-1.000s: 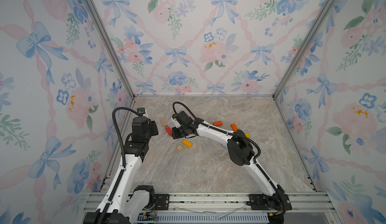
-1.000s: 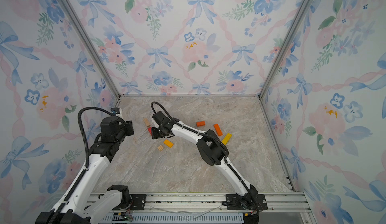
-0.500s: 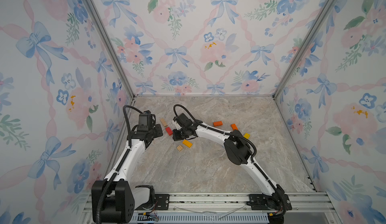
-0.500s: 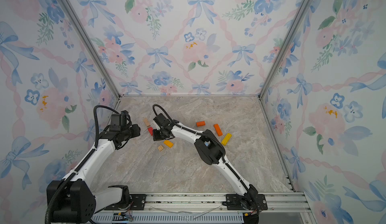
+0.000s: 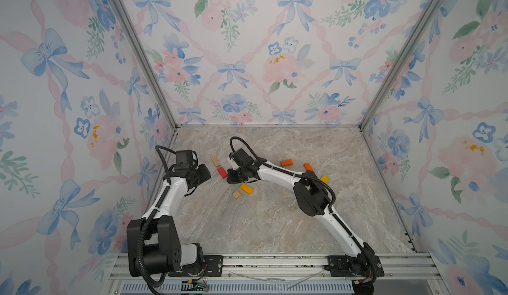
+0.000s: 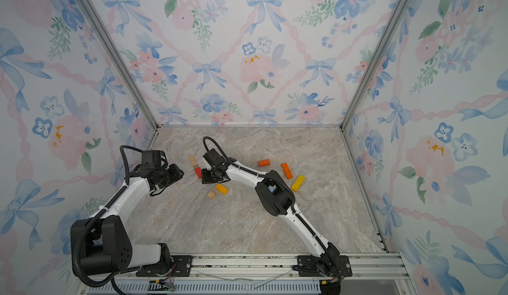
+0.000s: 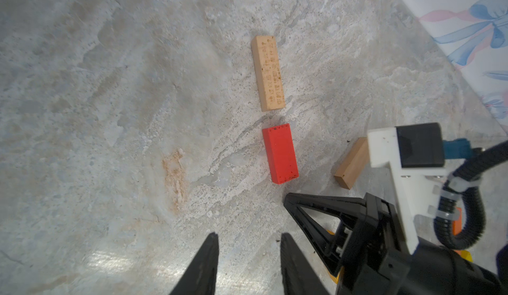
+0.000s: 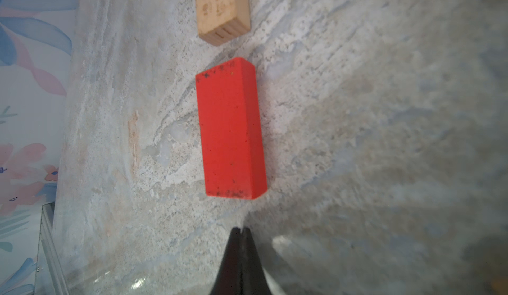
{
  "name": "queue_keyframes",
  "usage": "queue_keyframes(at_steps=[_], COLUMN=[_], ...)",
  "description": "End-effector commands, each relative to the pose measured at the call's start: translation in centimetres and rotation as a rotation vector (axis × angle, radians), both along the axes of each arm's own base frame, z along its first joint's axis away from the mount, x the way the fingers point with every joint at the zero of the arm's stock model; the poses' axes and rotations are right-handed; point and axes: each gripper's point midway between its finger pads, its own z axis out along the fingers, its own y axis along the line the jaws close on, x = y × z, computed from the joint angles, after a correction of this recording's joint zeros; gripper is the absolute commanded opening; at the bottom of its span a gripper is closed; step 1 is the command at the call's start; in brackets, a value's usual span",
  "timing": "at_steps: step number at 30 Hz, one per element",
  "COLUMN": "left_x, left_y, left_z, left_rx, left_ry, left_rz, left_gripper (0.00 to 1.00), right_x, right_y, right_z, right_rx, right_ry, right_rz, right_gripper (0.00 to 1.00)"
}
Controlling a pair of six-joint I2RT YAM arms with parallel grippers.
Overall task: Assemble the letter v with building blocks
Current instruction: Assemble the building block at the center of the board.
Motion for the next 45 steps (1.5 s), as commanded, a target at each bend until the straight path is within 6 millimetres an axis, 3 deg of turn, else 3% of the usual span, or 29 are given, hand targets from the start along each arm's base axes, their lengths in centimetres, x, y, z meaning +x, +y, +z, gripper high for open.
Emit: queue_keyframes(at_steps=[1,45], left_x=[0.0,-0.4], left_y=[-0.2,0.2], left_z=[0.1,-0.9], left_rx=[-0.049,-0.061], left_ry=[-0.011,0.008], left_rz=[0.014,0.032], left_gripper=[0.40,0.39], right_x=[0.2,2.7], right_y=[-1.0,-0.4], right_z=[-3.3,-4.9], right_rx=[-0.056,-0.046], right_ry=[0.053,0.075], right_rz=[-0.025,-0.105], right_gripper=[0.00,0.00])
